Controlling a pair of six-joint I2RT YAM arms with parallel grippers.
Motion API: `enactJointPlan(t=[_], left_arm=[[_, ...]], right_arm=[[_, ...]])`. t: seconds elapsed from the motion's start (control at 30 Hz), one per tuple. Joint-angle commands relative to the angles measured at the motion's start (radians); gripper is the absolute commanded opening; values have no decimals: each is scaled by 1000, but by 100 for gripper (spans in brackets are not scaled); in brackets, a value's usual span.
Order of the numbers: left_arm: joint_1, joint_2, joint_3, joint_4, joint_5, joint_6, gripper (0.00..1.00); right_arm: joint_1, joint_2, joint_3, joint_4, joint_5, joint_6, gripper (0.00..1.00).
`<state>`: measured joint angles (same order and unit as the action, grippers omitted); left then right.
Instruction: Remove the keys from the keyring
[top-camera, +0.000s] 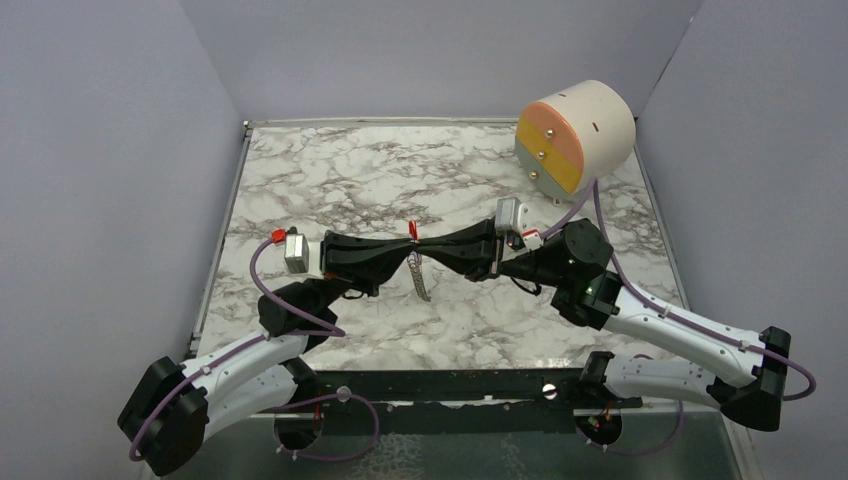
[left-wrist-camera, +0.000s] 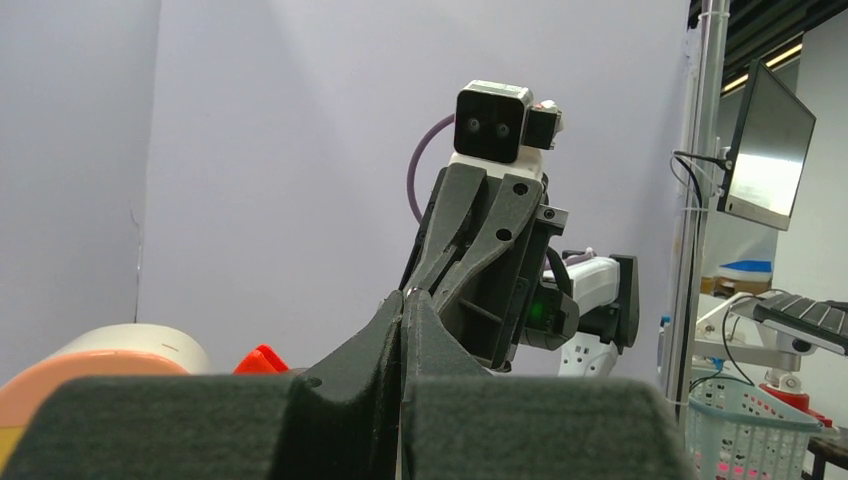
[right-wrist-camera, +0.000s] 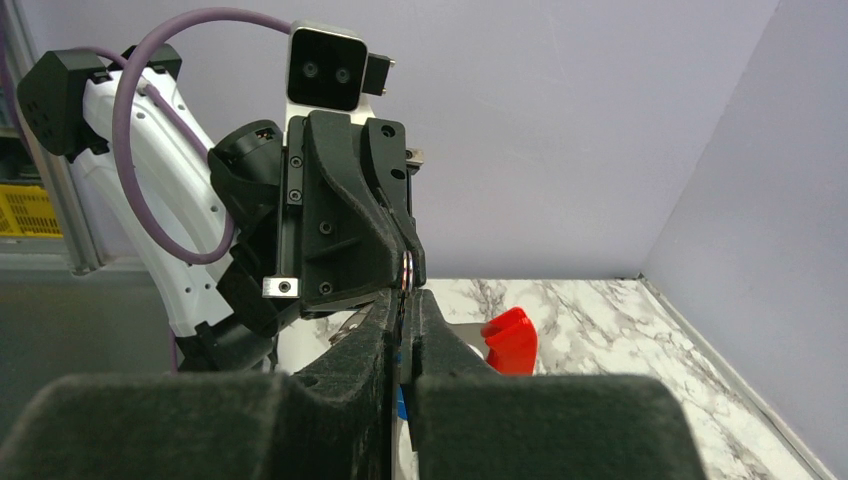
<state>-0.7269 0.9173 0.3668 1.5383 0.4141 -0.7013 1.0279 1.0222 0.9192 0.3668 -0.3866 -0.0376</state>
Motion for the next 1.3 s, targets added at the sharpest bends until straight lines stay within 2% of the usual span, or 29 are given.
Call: enactJointPlan(t=[0.0, 0.13, 0.43, 0.73, 0.83, 0.97, 1.1, 1.27], left_arm=[[-20, -3, 16, 224, 31, -15, 0], [-20, 7, 10, 222, 25, -31, 2], [-20, -8, -10, 185, 1, -20, 10], [-20, -100, -9, -3, 33, 54, 25], [-20, -143, 22, -167, 62, 133, 29], [-20, -209, 152, -598, 92, 327, 29], [-20, -226, 269, -932, 98, 526, 37], [-20, -243, 339, -1179, -4, 734, 37]], right_arm=[[1, -5, 4, 37, 91, -22, 2], [1, -41, -38, 64, 137, -33, 2], [0, -87, -33, -37, 202, -85, 2], [1, -123, -17, -101, 233, -132, 2], [1, -115, 15, -157, 229, -149, 2], [1, -87, 84, -280, 231, -179, 2], [1, -67, 148, -388, 252, -194, 2], [1, -48, 228, -532, 288, -209, 2]])
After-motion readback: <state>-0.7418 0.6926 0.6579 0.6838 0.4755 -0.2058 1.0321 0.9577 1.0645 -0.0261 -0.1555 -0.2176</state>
